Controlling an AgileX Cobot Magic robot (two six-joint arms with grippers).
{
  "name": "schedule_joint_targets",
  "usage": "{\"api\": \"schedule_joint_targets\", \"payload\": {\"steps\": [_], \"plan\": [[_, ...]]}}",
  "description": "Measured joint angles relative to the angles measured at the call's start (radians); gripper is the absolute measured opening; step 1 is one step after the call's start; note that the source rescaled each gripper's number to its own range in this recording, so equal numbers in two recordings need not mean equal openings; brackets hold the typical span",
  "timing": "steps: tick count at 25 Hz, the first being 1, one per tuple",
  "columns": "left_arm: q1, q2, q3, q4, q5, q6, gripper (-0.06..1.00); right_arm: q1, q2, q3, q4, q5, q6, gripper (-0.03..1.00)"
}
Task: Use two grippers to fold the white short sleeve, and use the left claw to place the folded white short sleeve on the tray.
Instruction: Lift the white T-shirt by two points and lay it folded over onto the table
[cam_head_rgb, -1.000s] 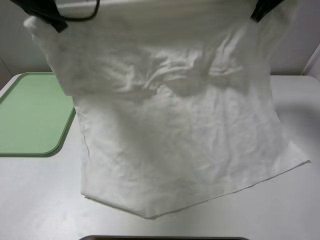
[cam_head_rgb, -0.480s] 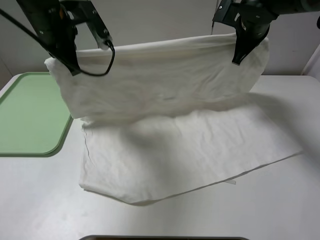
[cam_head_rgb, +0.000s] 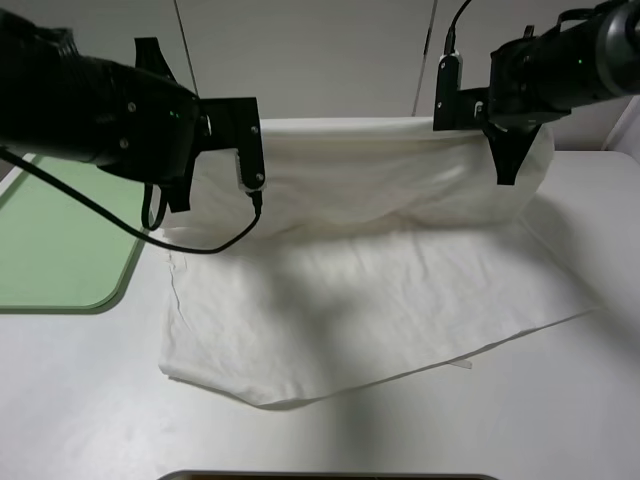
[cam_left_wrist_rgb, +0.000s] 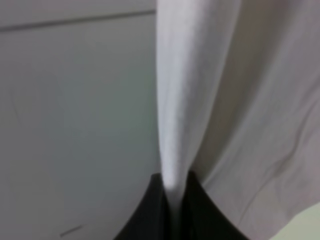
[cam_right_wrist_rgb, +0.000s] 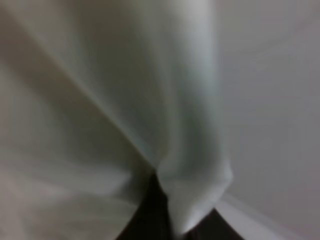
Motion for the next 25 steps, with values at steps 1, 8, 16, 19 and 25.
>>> {"api": "schedule_joint_targets", "payload": {"steps": [1, 8, 16, 19, 25], "plan": [[-0.019, 0.0, 0.026, 0.023, 0.004, -0.027, 0.0, -0.002, -0.009, 0.034, -0.028, -0.016, 0.006, 0.0], [-0.127, 0.0, 0.125, 0.029, 0.031, -0.077, 0.0, -0.01, -0.078, 0.241, -0.209, -0.119, 0.006, 0.0], [-0.218, -0.001, 0.194, -0.104, 0.034, 0.046, 0.0, -0.01, -0.15, 0.393, -0.238, -0.216, -0.07, 0.0], [-0.238, -0.001, 0.194, -0.162, 0.034, 0.12, 0.0, -0.01, -0.185, 0.457, -0.238, -0.253, -0.087, 0.0], [-0.253, -0.027, 0.194, -0.481, 0.017, 0.42, 0.0, -0.01, -0.251, 0.601, -0.238, -0.293, -0.184, 0.0]]}}
